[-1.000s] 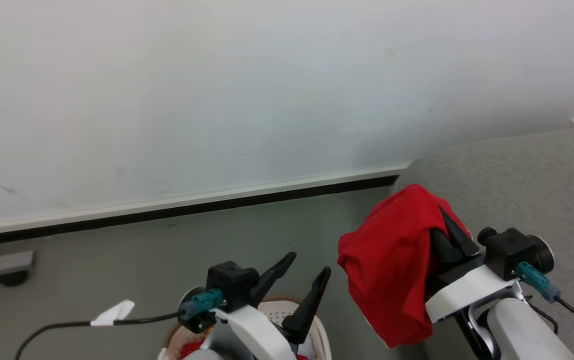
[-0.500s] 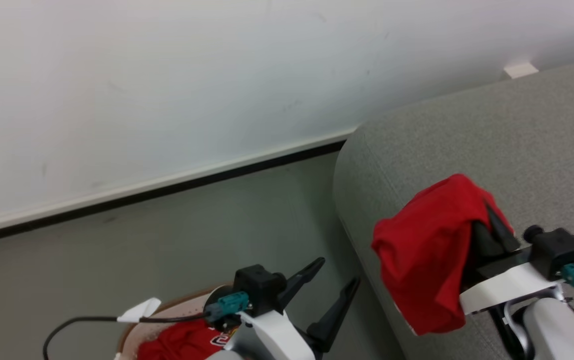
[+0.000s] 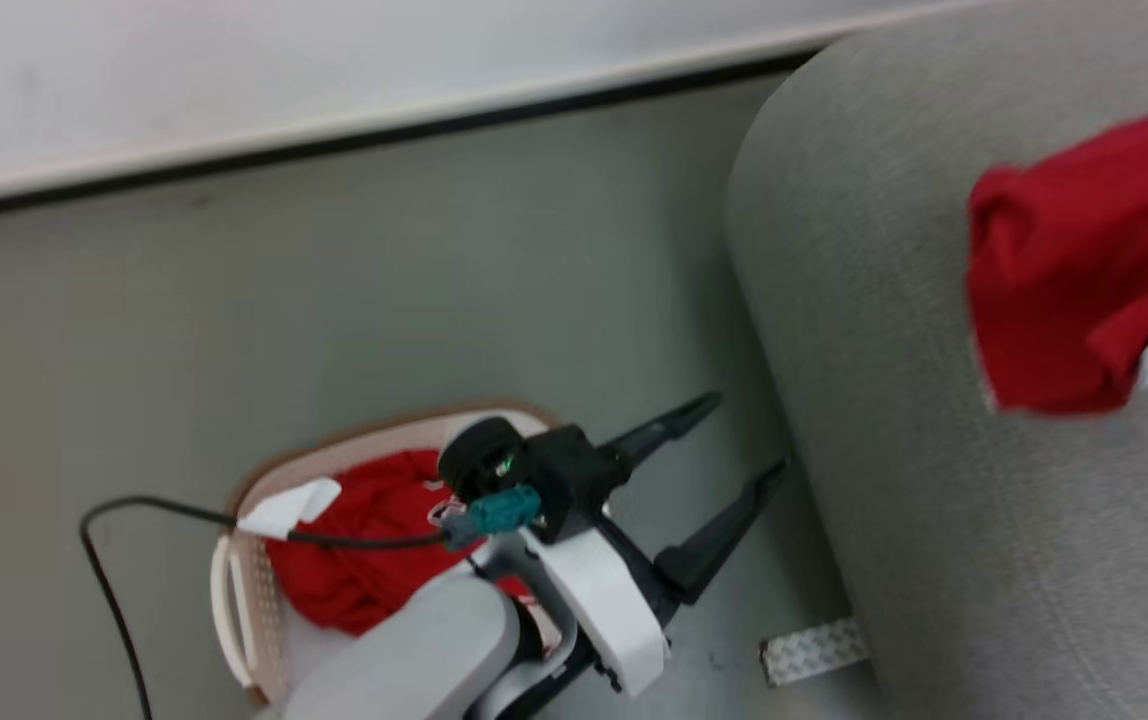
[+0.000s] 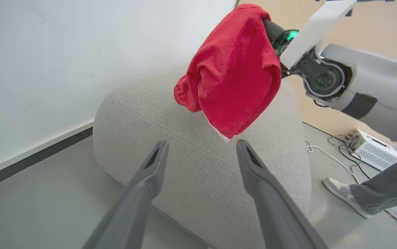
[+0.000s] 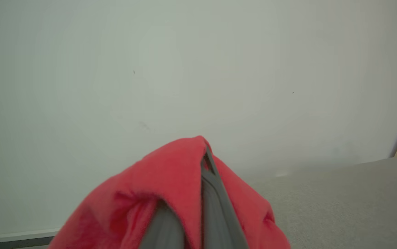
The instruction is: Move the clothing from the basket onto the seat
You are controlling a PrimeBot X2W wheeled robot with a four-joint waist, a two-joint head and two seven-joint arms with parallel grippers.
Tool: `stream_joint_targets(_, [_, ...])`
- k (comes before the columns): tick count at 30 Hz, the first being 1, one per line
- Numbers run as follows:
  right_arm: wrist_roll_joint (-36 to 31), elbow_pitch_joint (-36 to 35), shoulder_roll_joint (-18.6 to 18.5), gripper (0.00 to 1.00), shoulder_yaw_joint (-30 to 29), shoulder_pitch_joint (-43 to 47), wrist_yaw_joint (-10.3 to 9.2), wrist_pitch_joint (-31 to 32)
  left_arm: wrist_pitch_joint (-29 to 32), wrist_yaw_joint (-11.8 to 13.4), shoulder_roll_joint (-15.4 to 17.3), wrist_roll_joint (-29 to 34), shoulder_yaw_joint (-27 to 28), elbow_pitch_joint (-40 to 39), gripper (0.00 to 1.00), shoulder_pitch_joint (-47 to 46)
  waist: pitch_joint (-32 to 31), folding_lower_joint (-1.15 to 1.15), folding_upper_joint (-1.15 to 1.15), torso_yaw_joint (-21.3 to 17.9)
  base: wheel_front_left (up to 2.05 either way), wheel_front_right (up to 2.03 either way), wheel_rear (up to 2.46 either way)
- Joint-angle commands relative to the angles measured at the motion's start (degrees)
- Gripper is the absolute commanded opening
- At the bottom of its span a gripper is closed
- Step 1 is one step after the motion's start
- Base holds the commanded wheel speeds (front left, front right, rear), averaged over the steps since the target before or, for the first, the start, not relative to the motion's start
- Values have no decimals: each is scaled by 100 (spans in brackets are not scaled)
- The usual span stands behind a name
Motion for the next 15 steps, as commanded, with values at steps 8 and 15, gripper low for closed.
stream_joint_targets(8, [-193,503,-722,0,-1408,-1671,-13,377,-164,-143,33,287,135,-130,100,-787,1801,-1,0,737,0,0,0])
stream_joint_targets(15, [-949,1359,-915,0,-2728,-1859,-14,370,-407,-122,85,283,238,6,100,-816,2019,-1,0,895,0,0,0])
